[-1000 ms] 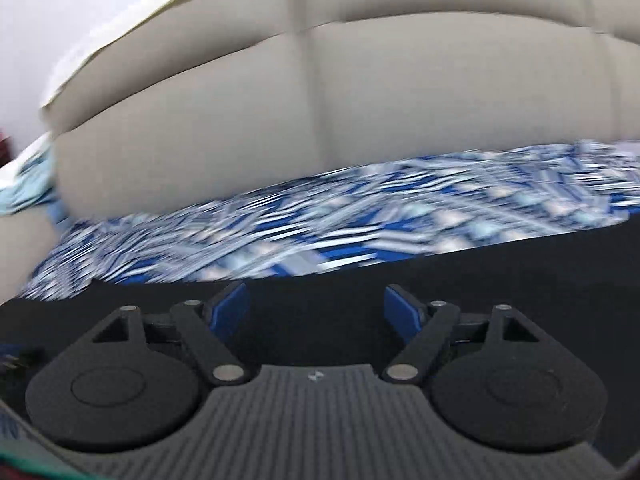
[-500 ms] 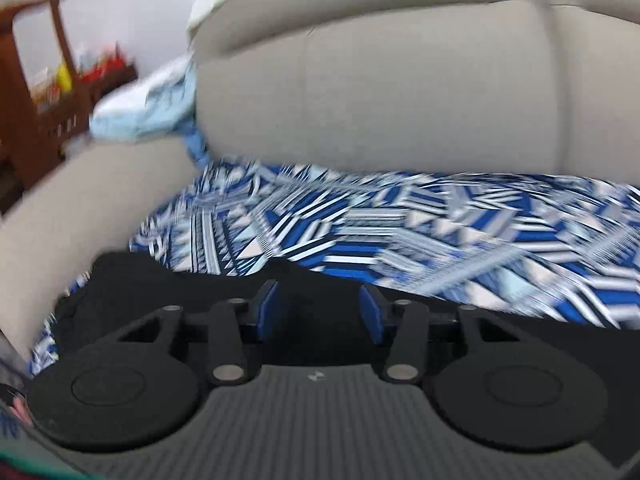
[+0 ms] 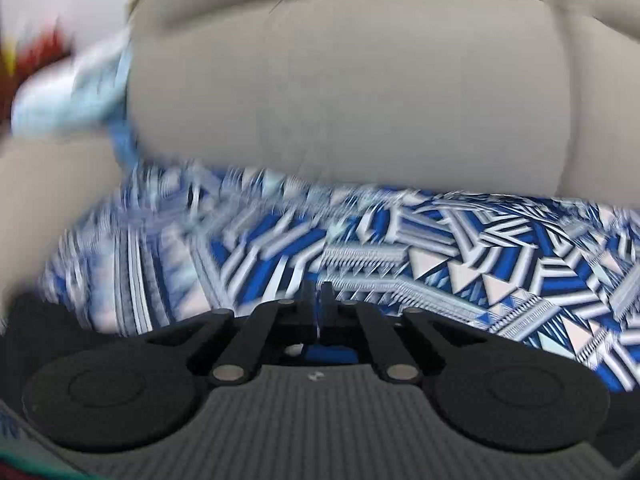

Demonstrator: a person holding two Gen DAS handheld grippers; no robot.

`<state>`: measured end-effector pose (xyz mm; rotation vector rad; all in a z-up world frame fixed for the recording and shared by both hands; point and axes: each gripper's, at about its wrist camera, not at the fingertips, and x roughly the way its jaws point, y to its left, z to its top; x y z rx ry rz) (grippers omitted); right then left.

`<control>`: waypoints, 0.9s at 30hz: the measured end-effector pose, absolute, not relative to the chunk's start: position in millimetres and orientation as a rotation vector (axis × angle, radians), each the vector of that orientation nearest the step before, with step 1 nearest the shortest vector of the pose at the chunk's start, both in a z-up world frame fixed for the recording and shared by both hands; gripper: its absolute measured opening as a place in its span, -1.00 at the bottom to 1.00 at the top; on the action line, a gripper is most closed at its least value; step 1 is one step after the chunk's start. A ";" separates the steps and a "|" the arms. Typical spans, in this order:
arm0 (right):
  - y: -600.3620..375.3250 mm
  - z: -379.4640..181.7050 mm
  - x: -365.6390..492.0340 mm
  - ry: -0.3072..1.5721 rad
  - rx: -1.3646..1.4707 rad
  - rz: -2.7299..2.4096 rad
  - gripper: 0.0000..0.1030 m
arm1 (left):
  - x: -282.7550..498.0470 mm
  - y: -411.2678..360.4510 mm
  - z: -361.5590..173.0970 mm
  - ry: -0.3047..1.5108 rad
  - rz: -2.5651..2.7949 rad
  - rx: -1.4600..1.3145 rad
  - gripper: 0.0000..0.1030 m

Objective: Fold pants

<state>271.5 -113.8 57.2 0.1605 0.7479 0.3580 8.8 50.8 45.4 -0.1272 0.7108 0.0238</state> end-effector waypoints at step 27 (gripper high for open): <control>-118.0 20.6 -19.2 0.574 -0.157 0.618 0.15 | 28.4 205.8 56.1 0.602 0.602 -0.393 -0.96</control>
